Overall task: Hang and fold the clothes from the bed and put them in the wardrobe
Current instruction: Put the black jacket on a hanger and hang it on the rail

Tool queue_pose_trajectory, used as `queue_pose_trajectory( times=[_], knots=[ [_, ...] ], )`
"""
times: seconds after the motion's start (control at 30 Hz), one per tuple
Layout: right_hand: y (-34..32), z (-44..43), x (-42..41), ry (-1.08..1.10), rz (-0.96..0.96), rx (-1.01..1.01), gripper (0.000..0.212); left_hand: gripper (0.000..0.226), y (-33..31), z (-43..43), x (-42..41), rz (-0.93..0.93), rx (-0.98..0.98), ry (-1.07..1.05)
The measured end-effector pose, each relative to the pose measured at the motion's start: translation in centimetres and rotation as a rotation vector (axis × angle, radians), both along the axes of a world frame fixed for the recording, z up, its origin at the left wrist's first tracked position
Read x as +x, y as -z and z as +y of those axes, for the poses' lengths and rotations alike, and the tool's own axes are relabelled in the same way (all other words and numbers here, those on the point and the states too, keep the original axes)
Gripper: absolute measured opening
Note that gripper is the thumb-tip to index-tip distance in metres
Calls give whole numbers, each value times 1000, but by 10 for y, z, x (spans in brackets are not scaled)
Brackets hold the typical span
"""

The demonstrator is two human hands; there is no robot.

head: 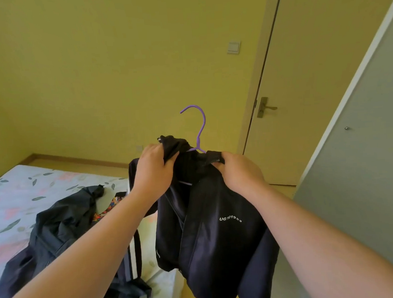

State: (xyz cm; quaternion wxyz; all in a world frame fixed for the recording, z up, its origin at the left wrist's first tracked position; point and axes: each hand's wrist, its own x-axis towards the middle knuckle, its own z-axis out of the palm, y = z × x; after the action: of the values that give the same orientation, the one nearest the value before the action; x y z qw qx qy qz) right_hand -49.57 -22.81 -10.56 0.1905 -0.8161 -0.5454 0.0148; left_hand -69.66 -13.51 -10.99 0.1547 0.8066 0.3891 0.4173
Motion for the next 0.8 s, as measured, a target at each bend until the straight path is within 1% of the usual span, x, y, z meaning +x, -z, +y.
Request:
queue_pose_trajectory(
  times=[0.07, 0.1, 0.2, 0.27, 0.33, 0.4, 0.47, 0.5, 0.53, 0.6, 0.63, 0.7, 0.77, 0.8],
  knots=[
    [-1, 1, 5, 42, 20, -12, 26, 12, 8, -10, 0, 7, 66, -12],
    [-1, 2, 6, 56, 16, -12, 23, 10, 12, -15, 2, 6, 63, -16],
    [-4, 7, 8, 95, -4, -20, 16, 4, 25, -33, 3, -6, 20, -32],
    [-5, 8, 9, 108, 1, -29, 15, 8, 34, -43, 5, 27, -10, -17],
    [-4, 8, 9, 98, 4, -30, 14, 3, 41, -49, 6, 70, -43, 32],
    [-4, 6, 7, 80, -11, -17, 13, 24, 46, -48, 4, 88, -166, 161],
    [-5, 5, 6, 66, -26, 14, 13, 54, 45, -41, -2, 155, -371, 352],
    [-6, 4, 7, 59, -34, 33, 13, 63, 45, -36, -6, 214, -413, 409],
    [-7, 3, 9, 53, -43, 53, 13, 64, 44, -29, -12, 240, -416, 428],
    [-10, 0, 13, 48, -58, 94, 13, 52, 40, -14, -23, 176, -364, 380],
    [-11, -1, 15, 46, -64, 113, 12, 47, 36, -6, -27, 125, -312, 317],
    [-13, -3, 17, 45, -66, 145, 11, 41, 24, 11, -31, 71, -176, 102],
    [-13, -4, 18, 48, -59, 172, 11, 43, 8, 26, -30, -4, -77, -122],
    [-13, -4, 18, 47, -55, 187, 11, 45, -1, 31, -28, -36, -49, -183]
  ],
)
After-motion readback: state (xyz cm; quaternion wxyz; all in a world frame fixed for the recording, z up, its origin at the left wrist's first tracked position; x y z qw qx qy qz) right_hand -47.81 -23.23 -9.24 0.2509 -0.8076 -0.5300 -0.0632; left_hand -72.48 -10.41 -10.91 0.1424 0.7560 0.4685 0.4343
